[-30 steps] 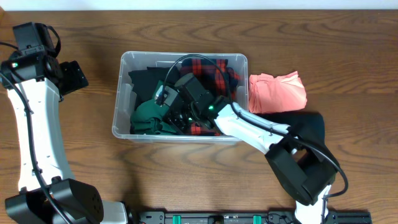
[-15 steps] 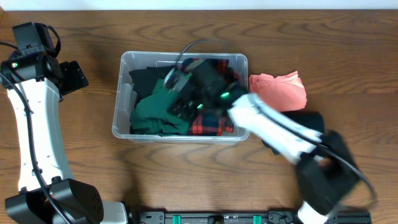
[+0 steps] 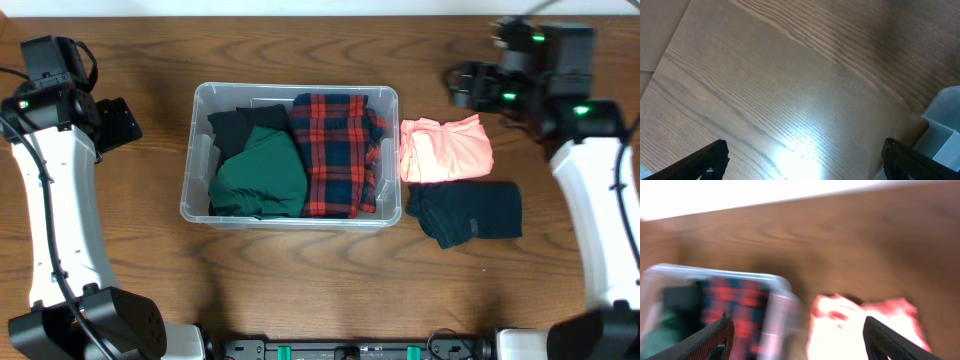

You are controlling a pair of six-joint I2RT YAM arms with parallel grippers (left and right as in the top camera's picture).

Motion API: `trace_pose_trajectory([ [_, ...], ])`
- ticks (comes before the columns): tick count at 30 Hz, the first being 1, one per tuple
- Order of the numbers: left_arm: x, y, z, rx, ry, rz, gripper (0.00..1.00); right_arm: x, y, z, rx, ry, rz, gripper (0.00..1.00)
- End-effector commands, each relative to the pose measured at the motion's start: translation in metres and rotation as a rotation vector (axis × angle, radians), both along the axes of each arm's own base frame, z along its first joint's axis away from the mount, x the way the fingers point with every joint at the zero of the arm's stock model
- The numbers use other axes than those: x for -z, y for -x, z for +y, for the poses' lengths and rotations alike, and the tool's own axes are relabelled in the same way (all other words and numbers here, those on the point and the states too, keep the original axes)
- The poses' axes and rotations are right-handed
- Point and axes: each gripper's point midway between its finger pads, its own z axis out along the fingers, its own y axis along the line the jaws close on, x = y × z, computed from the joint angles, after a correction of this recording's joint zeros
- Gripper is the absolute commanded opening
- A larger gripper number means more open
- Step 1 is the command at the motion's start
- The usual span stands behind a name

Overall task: Pack container
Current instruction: 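Withdraw the right gripper from the bin toward the pink shirt, then grasp the pink shirt with the right gripper and lift it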

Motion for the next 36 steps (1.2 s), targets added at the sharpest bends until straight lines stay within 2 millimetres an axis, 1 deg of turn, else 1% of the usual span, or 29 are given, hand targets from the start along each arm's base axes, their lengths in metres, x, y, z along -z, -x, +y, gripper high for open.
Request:
trace_pose_trajectory([
  [1, -0.009, 0.001, 0.003, -0.006, -0.016, -0.017, 0.98, 0.03, 0.003, -0.05, 0.094, 0.018, 0.091, 0.82],
  [2, -0.009, 0.001, 0.003, -0.006, -0.017, -0.017, 0.98, 0.041, 0.006, -0.067, 0.11, 0.032, 0.123, 0.82],
  [5, -0.009, 0.001, 0.003, -0.006, -0.016, -0.017, 0.98, 0.07, 0.013, -0.096, 0.113, 0.061, 0.205, 0.84],
  [7, -0.009, 0.001, 0.003, -0.006, -0.016, -0.017, 0.98, 0.094, 0.019, -0.108, 0.107, 0.064, 0.273, 0.84],
  [8, -0.009, 0.001, 0.003, -0.006, -0.016, -0.017, 0.98, 0.105, 0.02, -0.11, 0.089, 0.059, 0.298, 0.84],
  [11, -0.009, 0.001, 0.003, -0.006, -0.016, -0.017, 0.98, 0.139, 0.019, -0.103, 0.0, 0.017, 0.356, 0.85],
  [15, -0.009, 0.001, 0.003, -0.006, -0.017, -0.017, 0.98, 0.187, 0.021, -0.098, -0.025, -0.025, 0.459, 0.84],
  [20, -0.009, 0.001, 0.003, -0.006, -0.016, -0.017, 0.98, 0.225, 0.02, -0.079, -0.13, -0.117, 0.489, 0.83],
  [23, -0.009, 0.001, 0.003, -0.006, -0.016, -0.017, 0.98, 0.238, 0.022, -0.068, -0.178, -0.171, 0.498, 0.81],
  [26, -0.009, 0.001, 0.003, -0.006, -0.016, -0.017, 0.98, 0.241, 0.023, -0.06, -0.203, -0.209, 0.497, 0.78],
  [30, -0.009, 0.001, 0.003, -0.006, -0.016, -0.017, 0.98, 0.241, 0.025, -0.051, -0.221, -0.209, 0.512, 0.69],
  [31, -0.009, 0.001, 0.003, -0.006, -0.016, -0.017, 0.98, 0.242, 0.027, -0.049, -0.225, -0.208, 0.524, 0.66],
  [32, -0.009, 0.001, 0.003, -0.006, -0.017, -0.017, 0.98, 0.242, 0.029, -0.047, -0.228, -0.205, 0.533, 0.6],
  [35, -0.009, 0.001, 0.003, -0.006, -0.016, -0.017, 0.98, 0.243, 0.03, -0.044, -0.235, -0.199, 0.541, 0.4],
  [36, -0.009, 0.001, 0.003, -0.006, -0.017, -0.017, 0.98, 0.243, 0.03, -0.044, -0.234, -0.199, 0.541, 0.31],
])
